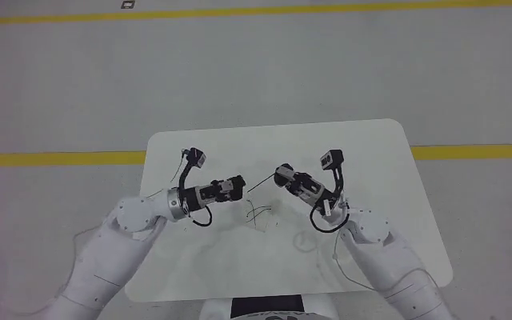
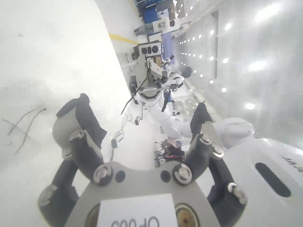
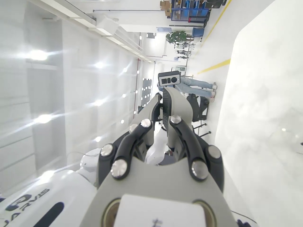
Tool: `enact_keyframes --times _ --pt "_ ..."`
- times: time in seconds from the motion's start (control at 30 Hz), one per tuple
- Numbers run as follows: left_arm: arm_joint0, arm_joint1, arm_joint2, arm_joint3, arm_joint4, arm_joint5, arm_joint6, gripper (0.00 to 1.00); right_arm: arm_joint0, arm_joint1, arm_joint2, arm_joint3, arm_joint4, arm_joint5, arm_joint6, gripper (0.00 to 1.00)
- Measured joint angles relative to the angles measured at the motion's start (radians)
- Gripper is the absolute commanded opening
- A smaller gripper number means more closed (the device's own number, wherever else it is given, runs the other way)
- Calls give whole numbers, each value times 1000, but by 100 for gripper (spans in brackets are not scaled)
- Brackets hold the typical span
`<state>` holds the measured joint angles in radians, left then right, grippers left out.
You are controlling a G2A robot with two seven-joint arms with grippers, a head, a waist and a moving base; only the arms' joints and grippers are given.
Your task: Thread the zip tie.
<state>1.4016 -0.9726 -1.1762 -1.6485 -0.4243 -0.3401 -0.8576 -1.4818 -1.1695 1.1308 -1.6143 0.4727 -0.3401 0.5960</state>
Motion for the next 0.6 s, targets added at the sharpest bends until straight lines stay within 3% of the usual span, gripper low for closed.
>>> enact_keyframes --times 0.13,0.43,0.53,0.6 --pt "-2 -26 -6 31 -75 0 -21 100 0 -16 -4 19 73 0 -2 0" --pt "-2 -27 -7 34 -77 1 -19 100 5 -23 -3 34 91 4 -27 0" --pt "-2 -30 8 40 -52 1 -1 100 -2 -28 -17 21 126 11 -29 0" --pt "-3 -35 24 46 -84 0 -13 100 -2 -32 -26 24 158 10 -21 0"
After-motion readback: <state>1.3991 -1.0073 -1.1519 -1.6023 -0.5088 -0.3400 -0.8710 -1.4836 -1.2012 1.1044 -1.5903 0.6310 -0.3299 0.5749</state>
